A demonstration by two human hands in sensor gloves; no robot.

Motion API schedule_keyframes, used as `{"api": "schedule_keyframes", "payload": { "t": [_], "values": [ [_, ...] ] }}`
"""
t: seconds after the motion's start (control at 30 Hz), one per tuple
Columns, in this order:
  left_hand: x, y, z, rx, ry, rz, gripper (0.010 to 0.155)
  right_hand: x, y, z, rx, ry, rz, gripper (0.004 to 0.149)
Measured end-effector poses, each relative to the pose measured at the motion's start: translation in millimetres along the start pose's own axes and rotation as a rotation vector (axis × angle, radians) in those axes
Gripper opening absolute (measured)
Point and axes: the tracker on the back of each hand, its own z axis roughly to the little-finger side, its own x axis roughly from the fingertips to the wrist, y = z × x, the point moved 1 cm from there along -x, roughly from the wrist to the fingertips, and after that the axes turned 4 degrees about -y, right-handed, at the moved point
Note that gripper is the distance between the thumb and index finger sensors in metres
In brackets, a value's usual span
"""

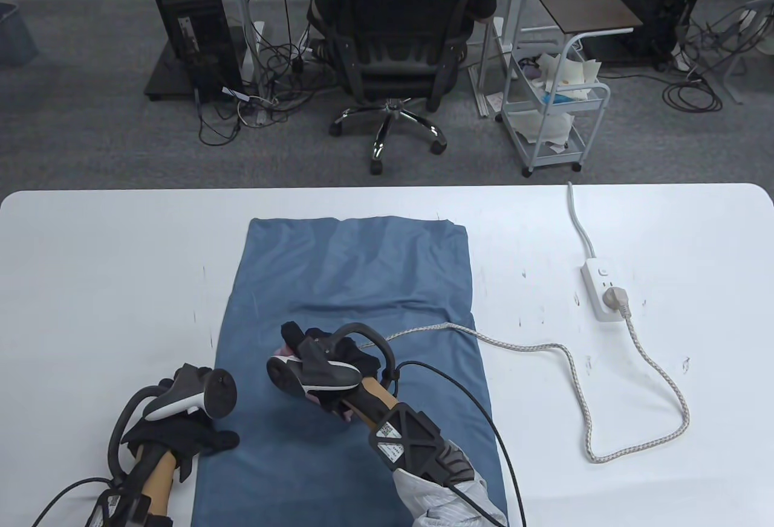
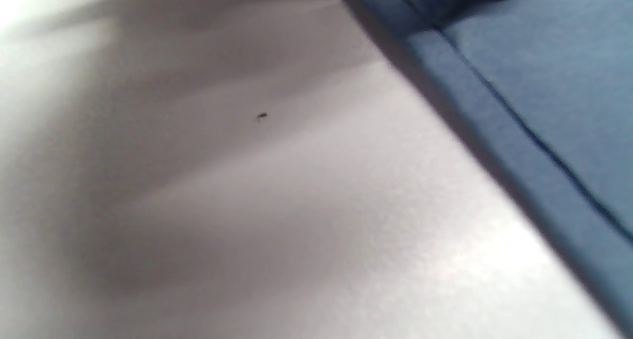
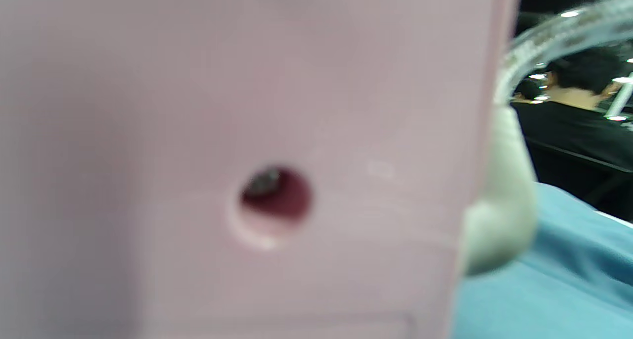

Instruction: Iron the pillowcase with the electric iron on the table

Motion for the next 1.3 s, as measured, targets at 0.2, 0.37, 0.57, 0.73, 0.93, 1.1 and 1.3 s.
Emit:
{"api": "schedule_keyframes", "payload": {
  "t": [0.2,0.37,0.57,0.73,0.93,1.1,1.3],
  "values": [
    [-0.5,0.1,0.4,0.006,-0.005,0.002,0.103,-16.6,19.1,55.3,0.158,0.286,-0.014,0.069],
    [-0.7,-0.1,1.0,0.013,-0.013,0.004,0.104,-17.4,15.6,61.8,0.090,0.247,-0.041,0.070],
    [3.1,0.8,8.6,0.035,-0.026,-0.040,0.106,0.1,-7.4,3.9,0.020,-0.064,0.052,0.071],
    [9.2,-0.2,23.0,0.124,-0.022,-0.093,0.106,15.2,-18.6,-47.6,-0.063,-0.268,0.027,0.072],
    [6.6,-6.6,30.3,0.084,0.046,-0.020,0.106,11.3,-16.5,-62.4,-0.002,-0.277,0.078,0.072],
    [6.6,-6.1,29.3,0.076,0.055,-0.025,0.106,-1.0,-10.0,-44.2,0.007,-0.135,0.119,0.073],
    [7.8,-5.8,33.9,0.111,0.037,-0.024,0.106,5.7,-10.9,-37.0,0.020,-0.111,0.145,0.072]
  ]
}}
